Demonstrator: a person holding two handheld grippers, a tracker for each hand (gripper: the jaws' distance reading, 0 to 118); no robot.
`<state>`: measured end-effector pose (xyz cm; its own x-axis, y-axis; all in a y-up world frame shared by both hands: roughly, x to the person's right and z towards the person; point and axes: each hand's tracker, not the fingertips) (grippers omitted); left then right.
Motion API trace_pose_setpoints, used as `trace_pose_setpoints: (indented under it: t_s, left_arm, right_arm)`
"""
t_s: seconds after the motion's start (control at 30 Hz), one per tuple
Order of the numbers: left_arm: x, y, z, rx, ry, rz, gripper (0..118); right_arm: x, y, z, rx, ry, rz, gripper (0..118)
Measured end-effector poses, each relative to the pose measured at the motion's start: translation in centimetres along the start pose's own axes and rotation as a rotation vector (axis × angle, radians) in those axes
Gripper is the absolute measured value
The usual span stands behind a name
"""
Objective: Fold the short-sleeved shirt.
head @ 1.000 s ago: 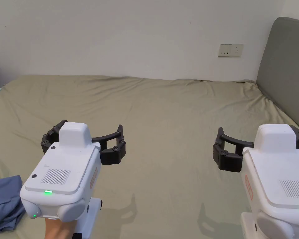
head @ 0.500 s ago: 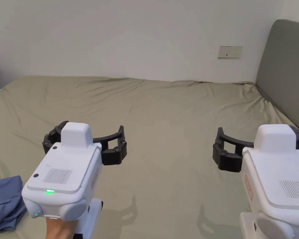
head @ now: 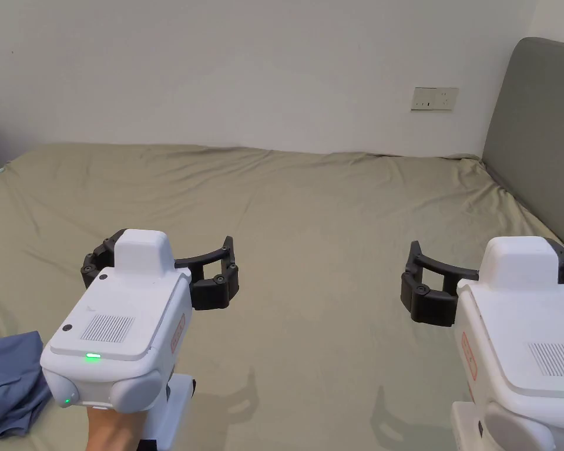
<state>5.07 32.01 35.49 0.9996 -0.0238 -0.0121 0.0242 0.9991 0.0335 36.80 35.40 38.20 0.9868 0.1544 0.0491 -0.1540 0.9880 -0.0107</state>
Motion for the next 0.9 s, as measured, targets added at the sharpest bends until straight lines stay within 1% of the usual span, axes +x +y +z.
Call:
trace_pose_setpoints:
  t_s: [0.57, 0.9]
  left_arm:
    - [-0.08, -0.05, -0.31, 0.001, 0.008, -0.006, 118]
    - [-0.12, -0.09, -0.21, -0.003, 0.008, -0.008, 118]
  right_arm:
    - [-0.09, 0.02, -0.54, -0.002, 0.002, -0.001, 118]
    - [-0.25, -0.08, -0.88, -0.025, -0.022, -0.006, 118]
